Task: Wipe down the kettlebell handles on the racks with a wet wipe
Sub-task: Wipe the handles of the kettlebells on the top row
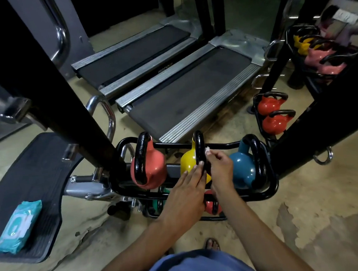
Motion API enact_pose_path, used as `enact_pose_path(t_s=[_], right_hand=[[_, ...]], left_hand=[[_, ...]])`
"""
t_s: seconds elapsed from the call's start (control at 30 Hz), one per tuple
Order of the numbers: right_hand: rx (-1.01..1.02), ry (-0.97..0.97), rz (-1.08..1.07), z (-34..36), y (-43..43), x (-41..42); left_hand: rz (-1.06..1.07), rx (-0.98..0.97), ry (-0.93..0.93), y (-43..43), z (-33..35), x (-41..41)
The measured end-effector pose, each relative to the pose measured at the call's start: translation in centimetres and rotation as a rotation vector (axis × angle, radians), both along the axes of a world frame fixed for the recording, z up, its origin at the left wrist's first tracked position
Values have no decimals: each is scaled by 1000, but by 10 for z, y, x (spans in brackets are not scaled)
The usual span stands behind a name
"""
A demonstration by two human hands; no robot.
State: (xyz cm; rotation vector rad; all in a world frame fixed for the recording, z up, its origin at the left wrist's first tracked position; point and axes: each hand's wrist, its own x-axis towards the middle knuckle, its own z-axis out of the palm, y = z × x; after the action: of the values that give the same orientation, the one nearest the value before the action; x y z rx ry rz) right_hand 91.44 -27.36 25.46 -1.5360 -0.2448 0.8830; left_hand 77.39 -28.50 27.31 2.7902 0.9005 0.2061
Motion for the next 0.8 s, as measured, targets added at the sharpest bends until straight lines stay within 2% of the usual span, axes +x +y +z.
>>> enact_pose_path(t_s=[0.07, 0.2, 0.37, 0.47, 0.57, 0.67, 0.73, 0.8], right_hand=[[42, -397, -5, -3, -11, -5], [179, -949, 219, -5, -4, 14], [339, -1460, 740, -3, -4, 48], [337, -1705, 983, 5, -6, 61], [289, -1597, 904, 12, 10, 62], [255, -1334, 605, 3, -6, 46], [139, -1057, 362, -6, -31, 25], [43, -637, 232, -7, -43, 3]], left_hand=[[-7, -5, -8, -1, 2, 0], [1, -6, -21, -5, -3, -2], [-50, 51, 52, -13, -14, -8], [-48, 66, 61, -12, -15, -10], [-45, 39, 38, -12, -16, -11], [-61, 14, 10, -13, -16, -12], [-63, -5, -10, -10, -15, -13], [-71, 4, 5, -7, -15, -14]])
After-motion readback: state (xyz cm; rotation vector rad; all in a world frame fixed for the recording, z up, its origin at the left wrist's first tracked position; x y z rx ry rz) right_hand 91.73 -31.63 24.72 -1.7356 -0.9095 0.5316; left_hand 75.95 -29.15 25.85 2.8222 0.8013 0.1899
